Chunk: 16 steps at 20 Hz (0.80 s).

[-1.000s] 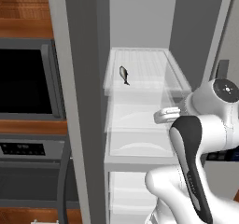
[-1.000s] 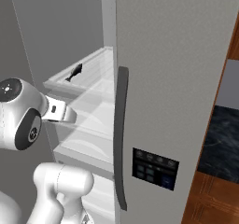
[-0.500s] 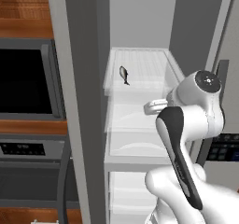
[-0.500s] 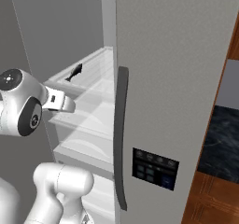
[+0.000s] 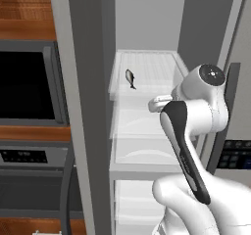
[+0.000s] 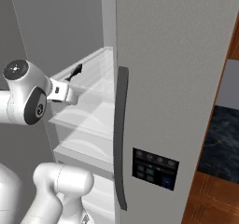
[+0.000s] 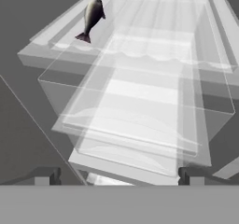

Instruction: Place one mushroom and one fish in each tupperware on the nearby counter, to pack two identical lunches.

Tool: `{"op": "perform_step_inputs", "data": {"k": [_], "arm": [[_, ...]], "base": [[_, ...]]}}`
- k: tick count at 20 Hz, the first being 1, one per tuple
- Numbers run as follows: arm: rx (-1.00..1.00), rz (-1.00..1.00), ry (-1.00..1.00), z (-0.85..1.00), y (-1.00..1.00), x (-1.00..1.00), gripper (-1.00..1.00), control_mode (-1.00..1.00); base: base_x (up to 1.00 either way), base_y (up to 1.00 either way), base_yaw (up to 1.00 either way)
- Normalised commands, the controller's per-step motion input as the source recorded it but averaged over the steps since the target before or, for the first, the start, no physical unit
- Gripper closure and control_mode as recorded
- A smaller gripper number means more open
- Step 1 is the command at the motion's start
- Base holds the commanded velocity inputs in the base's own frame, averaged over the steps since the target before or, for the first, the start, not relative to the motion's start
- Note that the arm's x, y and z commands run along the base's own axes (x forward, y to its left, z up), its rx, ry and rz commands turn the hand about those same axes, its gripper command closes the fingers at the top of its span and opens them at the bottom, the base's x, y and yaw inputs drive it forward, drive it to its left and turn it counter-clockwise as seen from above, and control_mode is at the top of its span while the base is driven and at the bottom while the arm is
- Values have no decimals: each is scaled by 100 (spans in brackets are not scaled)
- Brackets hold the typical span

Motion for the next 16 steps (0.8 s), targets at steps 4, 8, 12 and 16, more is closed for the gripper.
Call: {"op": "perform_step_inputs", "data": {"k": [4, 8, 12, 16], "arm": [[0, 0, 0, 1, 0, 37, -100, -100], [2, 0, 0, 14, 0, 43, -100, -100], [3, 1, 0, 18, 0, 41, -100, -100], [1, 4, 0, 18, 0, 40, -100, -100]], "base": [[0, 0, 0], [0, 0, 0], [0, 0, 0], [0, 0, 0]]}}
